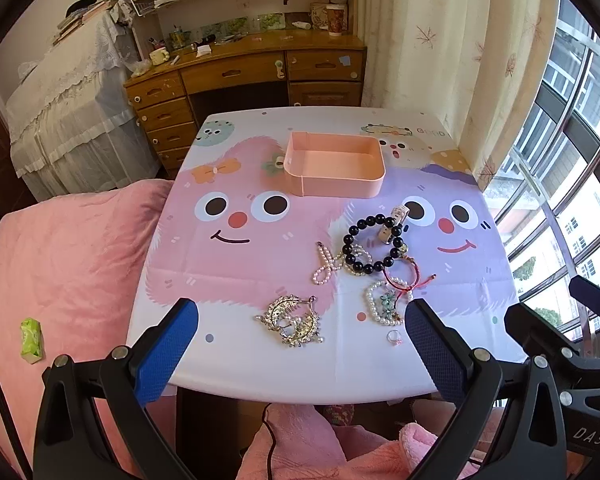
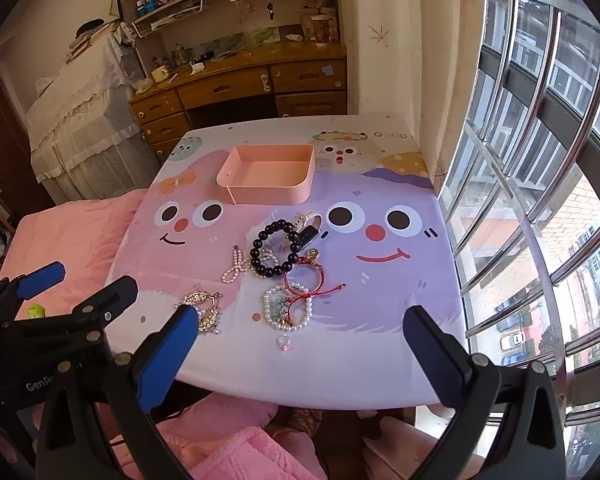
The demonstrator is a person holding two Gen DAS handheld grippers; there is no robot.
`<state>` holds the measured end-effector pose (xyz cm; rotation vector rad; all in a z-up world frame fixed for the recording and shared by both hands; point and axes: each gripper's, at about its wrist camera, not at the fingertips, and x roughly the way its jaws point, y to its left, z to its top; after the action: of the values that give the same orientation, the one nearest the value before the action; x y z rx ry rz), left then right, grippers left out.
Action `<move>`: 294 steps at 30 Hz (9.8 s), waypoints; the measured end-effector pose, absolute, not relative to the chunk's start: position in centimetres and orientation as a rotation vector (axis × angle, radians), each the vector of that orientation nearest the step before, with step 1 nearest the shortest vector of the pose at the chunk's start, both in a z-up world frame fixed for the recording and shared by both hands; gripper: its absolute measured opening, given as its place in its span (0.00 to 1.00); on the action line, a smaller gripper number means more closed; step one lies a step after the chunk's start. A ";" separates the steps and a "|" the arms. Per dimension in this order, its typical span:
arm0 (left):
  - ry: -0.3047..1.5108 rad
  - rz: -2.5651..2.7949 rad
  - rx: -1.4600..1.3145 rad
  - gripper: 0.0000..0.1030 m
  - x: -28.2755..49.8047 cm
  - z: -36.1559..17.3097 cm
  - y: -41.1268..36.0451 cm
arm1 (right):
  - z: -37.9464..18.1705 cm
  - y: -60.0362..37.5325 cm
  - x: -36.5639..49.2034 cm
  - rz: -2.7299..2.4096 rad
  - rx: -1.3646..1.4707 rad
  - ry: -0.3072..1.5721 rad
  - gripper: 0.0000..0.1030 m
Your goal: Organize jewelry
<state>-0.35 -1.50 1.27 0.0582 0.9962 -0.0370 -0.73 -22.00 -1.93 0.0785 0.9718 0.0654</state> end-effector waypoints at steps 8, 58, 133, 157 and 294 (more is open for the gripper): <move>0.968 -0.037 0.081 0.99 -0.3 1.9 -2.6 | -1.4 -22.7 -0.6 0.052 0.074 0.958 0.99; 1.303 -0.076 -0.006 0.99 3.5 -19.6 1.7 | -18.8 -17.0 0.9 0.179 0.012 1.175 0.51; 0.905 -0.206 -0.101 0.71 24.3 -7.8 9.5 | -10.8 -14.0 18.5 0.286 0.410 1.073 0.08; 0.923 -0.347 -0.057 0.83 32.3 -6.6 0.6 | -10.0 -17.8 28.8 0.211 0.347 0.939 0.11; 1.223 -0.608 0.242 0.13 21.7 -14.9 -7.1 | -21.2 -19.5 11.7 -0.048 0.042 1.046 0.58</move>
<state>21.74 -7.08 -14.89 0.2421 1.2234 -0.6076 11.74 -19.54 -21.16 0.0420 1.0455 -0.0476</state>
